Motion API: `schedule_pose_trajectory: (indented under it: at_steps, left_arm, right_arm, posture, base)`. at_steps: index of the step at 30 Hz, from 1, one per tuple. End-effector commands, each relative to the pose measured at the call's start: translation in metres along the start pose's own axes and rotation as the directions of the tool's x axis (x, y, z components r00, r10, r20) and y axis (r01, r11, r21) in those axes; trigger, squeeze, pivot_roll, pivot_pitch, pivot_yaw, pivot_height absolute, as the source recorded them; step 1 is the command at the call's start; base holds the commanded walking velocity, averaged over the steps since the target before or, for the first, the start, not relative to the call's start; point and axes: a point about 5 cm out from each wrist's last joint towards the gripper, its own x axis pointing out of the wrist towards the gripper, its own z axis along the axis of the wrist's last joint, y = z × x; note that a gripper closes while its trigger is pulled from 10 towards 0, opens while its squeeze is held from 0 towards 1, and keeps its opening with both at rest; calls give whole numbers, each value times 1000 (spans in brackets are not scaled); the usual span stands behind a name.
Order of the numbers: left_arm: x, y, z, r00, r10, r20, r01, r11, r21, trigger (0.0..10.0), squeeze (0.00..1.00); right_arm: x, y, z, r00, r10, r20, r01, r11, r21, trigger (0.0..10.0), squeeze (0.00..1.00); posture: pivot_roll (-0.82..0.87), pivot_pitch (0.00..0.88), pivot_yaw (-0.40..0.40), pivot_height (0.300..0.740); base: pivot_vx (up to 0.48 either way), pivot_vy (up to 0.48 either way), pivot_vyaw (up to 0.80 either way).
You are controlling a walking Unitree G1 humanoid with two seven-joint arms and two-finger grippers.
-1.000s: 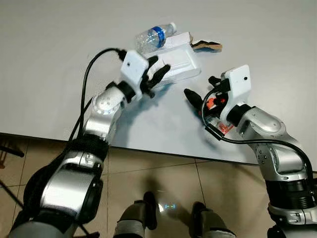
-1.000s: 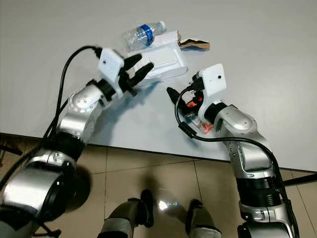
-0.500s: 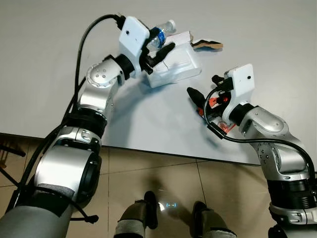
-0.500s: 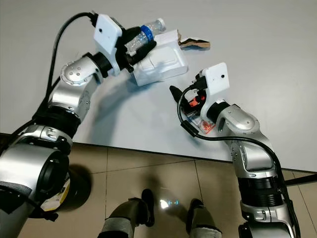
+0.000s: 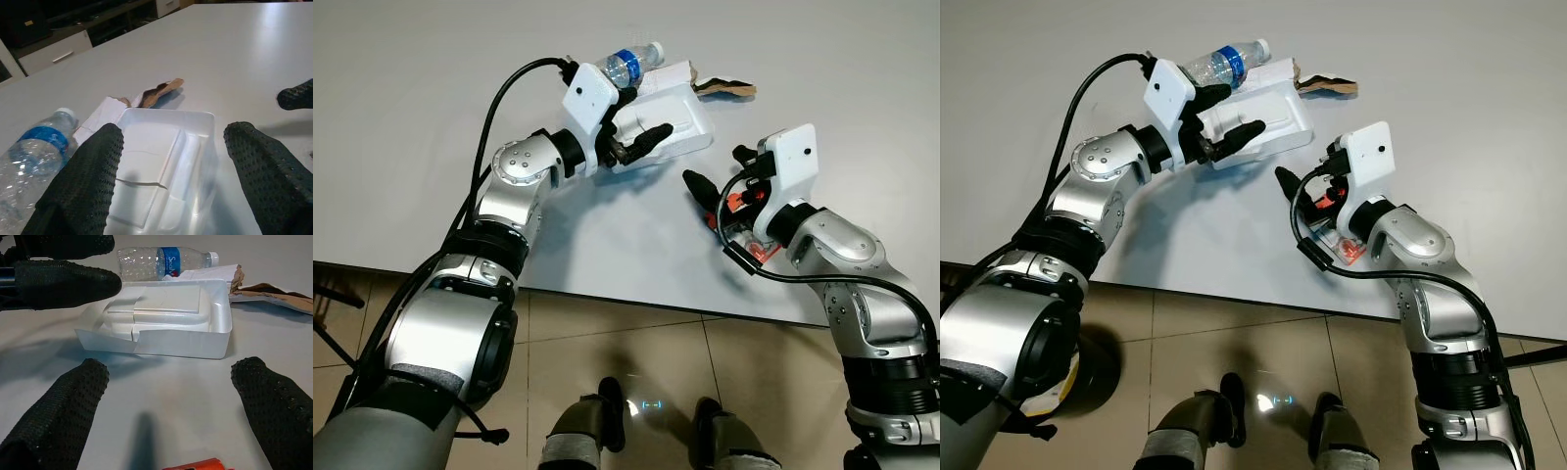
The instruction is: Picking trash to rubbish bin
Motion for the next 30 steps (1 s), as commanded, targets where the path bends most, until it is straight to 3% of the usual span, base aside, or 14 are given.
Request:
schedule_pose_trajectory:
  at_steps: [1, 3, 4, 11, 19, 24, 30]
  left_arm:
    - [2, -2, 5, 999, -53, 0, 53, 998, 40, 10000, 961]
    - [2, -3, 5, 998, -66, 2, 66, 997, 46, 10000, 961]
    - [1, -3, 6, 996, -91, 7, 91, 994, 53, 10000, 0]
    - [-2, -5, 8, 983, -182, -24, 184, 977, 105, 10000, 0]
    - [-4, -9, -3, 977, -192, -95, 204, 970, 136, 10000, 0]
    - [-6, -10, -11, 964, -187, -190, 226, 952, 208, 10000, 0]
    - [-4, -13, -15, 964, -167, -208, 213, 952, 222, 10000, 0]
  right_arm:
    - [-2, 4, -1, 1000, 10, -1, -10, 1000, 0, 10000, 0]
    - [-2, 4, -1, 1000, 10, -1, -10, 1000, 0, 10000, 0]
    - [-2, 4, -1, 1000, 9, -2, -9, 1000, 1, 10000, 0]
    - [-2, 5, -3, 1000, 12, -7, -12, 1000, 7, 10000, 0]
    - [0, 6, -4, 1000, 15, -8, -15, 1000, 11, 10000, 0]
    - [-1, 5, -4, 1000, 15, -9, -15, 1000, 12, 10000, 0]
    - [-1, 6, -5, 1000, 14, -9, -14, 1000, 11, 10000, 0]
  posture:
    - [-16, 317, 123, 740]
    - [-17, 318, 123, 740]
    - [-17, 318, 123, 740]
    - [-7, 322, 125, 740]
    - [-6, 320, 124, 740]
    - [-6, 319, 125, 740]
    - [-11, 314, 123, 740]
  base:
    - [0, 0, 0]
    - [0, 0, 0]
    - [0, 0, 0]
    - [0, 0, 0]
    - [0, 0, 0]
    - [0, 0, 0]
    - [0, 0, 0]
